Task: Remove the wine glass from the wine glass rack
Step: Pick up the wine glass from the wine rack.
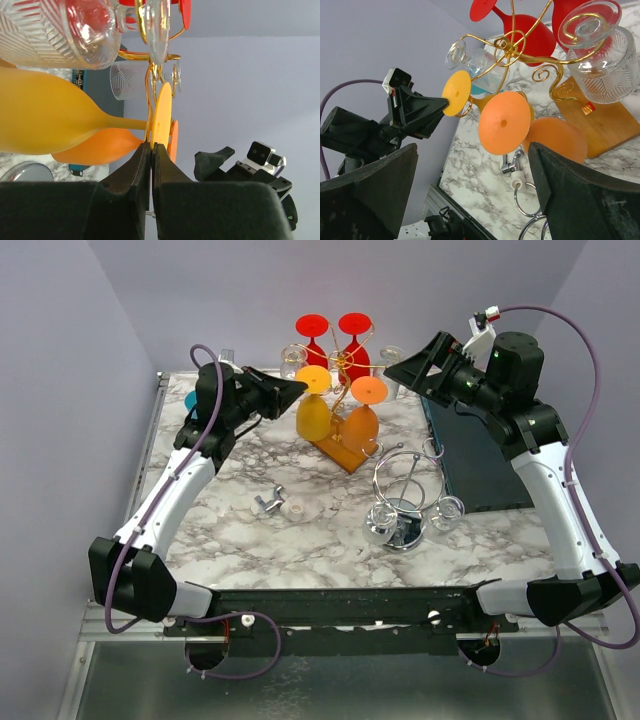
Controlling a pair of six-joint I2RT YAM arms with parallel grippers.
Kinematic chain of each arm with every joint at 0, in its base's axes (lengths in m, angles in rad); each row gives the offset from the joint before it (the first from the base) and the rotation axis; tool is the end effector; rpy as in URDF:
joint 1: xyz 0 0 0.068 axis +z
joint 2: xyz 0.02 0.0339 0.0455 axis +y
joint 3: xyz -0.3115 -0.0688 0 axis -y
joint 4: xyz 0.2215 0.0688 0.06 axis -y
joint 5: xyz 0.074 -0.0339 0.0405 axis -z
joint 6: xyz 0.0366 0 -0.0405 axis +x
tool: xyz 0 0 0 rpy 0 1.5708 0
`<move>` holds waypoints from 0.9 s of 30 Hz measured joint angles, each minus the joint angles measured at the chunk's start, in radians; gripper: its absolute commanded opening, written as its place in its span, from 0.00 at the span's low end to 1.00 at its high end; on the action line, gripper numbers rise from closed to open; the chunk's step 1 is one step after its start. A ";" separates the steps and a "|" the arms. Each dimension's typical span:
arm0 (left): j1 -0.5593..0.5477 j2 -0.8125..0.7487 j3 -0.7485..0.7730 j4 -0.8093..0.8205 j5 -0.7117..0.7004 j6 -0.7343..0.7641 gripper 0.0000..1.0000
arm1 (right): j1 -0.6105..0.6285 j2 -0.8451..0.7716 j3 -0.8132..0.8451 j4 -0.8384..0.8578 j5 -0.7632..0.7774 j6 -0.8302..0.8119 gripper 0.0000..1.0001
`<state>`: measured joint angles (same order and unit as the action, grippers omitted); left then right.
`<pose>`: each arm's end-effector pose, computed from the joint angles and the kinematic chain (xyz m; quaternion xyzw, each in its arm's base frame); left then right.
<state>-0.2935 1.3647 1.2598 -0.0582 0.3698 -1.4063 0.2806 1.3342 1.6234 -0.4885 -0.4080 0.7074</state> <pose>0.2733 -0.0964 0.4373 -0.2947 0.6992 -0.5704 0.3146 0.2339 0.0825 0.5157 0.0351 0.7679 0.4321 0.4716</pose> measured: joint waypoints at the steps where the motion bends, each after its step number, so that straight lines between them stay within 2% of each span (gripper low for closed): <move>1: 0.000 0.006 0.008 0.003 0.005 0.000 0.00 | 0.000 0.000 0.000 0.000 0.001 0.000 0.98; 27: -0.018 0.084 0.128 0.026 0.067 0.020 0.00 | 0.000 0.000 0.000 0.002 0.003 0.000 0.99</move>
<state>-0.3111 1.4487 1.3876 -0.0326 0.4366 -1.3861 0.2806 1.3342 1.6234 -0.4866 -0.4046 0.7078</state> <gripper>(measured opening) 0.073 0.987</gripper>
